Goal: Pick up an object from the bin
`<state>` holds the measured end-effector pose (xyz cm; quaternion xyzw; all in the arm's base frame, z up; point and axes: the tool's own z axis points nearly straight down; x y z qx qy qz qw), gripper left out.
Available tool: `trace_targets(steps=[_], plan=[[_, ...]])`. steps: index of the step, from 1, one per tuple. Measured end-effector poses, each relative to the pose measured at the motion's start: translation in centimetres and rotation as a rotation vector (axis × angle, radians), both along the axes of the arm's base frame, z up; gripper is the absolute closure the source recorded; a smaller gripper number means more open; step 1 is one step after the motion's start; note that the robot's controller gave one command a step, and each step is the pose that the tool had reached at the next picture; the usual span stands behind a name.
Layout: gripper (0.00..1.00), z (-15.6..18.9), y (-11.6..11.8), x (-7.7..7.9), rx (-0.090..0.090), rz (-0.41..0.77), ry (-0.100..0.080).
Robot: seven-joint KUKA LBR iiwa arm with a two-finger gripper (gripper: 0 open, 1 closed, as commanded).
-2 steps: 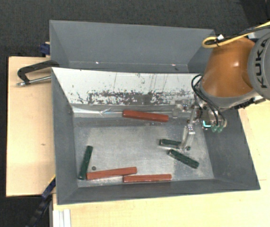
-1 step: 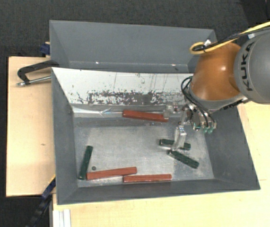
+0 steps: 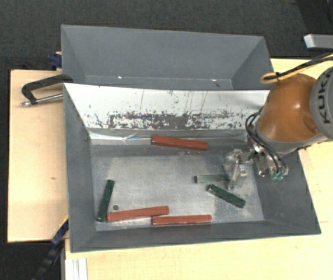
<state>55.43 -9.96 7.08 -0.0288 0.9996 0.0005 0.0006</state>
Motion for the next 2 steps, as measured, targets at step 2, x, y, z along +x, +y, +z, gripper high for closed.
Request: trace_targets(steps=[2], plan=[[1.0, 19.9, 0.1, -1.4, -0.003, -0.044, -0.015]])
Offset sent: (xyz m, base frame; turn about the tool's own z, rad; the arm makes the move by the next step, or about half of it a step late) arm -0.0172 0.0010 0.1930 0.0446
